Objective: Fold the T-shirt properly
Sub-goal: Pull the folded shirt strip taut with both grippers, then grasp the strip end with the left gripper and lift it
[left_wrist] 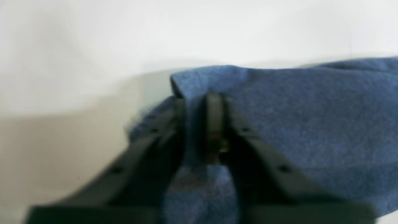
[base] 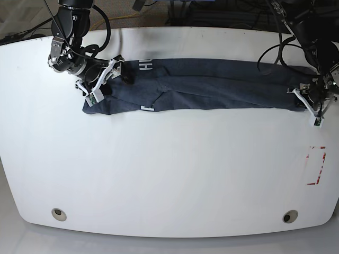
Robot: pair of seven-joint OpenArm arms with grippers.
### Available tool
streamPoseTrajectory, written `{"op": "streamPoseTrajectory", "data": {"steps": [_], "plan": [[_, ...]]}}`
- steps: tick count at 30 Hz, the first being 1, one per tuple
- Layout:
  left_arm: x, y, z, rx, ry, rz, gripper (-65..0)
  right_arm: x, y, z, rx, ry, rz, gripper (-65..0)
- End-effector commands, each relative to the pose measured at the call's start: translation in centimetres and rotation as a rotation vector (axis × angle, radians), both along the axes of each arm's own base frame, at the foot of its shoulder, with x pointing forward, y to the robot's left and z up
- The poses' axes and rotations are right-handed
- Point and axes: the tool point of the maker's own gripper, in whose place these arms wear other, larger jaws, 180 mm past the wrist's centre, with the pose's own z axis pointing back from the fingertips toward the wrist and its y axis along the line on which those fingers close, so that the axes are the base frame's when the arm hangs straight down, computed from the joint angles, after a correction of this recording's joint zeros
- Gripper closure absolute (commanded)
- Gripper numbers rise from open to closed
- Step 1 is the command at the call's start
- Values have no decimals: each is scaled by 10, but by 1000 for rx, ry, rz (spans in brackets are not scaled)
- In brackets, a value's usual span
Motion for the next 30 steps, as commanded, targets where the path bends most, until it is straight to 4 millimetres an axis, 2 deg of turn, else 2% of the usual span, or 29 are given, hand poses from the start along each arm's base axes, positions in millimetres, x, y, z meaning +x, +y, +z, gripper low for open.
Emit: {"op": "streamPoseTrajectory", "data": {"steps": [1, 3, 9, 16, 21, 24, 26, 28, 30], "plan": [[12, 8, 24, 39, -66, -8, -6, -27, -10, -25, -95, 141, 29, -495], [15, 8, 32, 57, -88, -16, -4, -27, -10, -25, -95, 141, 29, -495], [6, 7, 46, 120, -110, -45, 0, -26, -10, -25, -95, 140, 29, -495], [-17, 2, 58, 196, -115, -84, 0, -26, -10, -25, -95, 140, 29, -495], [-42, 18, 60, 229, -95, -42, 0, -28, -10, -25, -95, 143, 29, -495], [-51, 24, 56, 234, -72, -28, -4, -28, -10, -26, -95, 144, 29, -495], [-60, 25, 46, 223, -38, -28, -8, -28, -10, -26, -95, 144, 29, -495], [-66, 23, 35, 209, -4, -34, -65, -28, -10, -26, -95, 144, 29, -495], [-69, 27, 32, 215, 16, -42, -164, -28, -10, -26, -95, 145, 31, -495]]}}
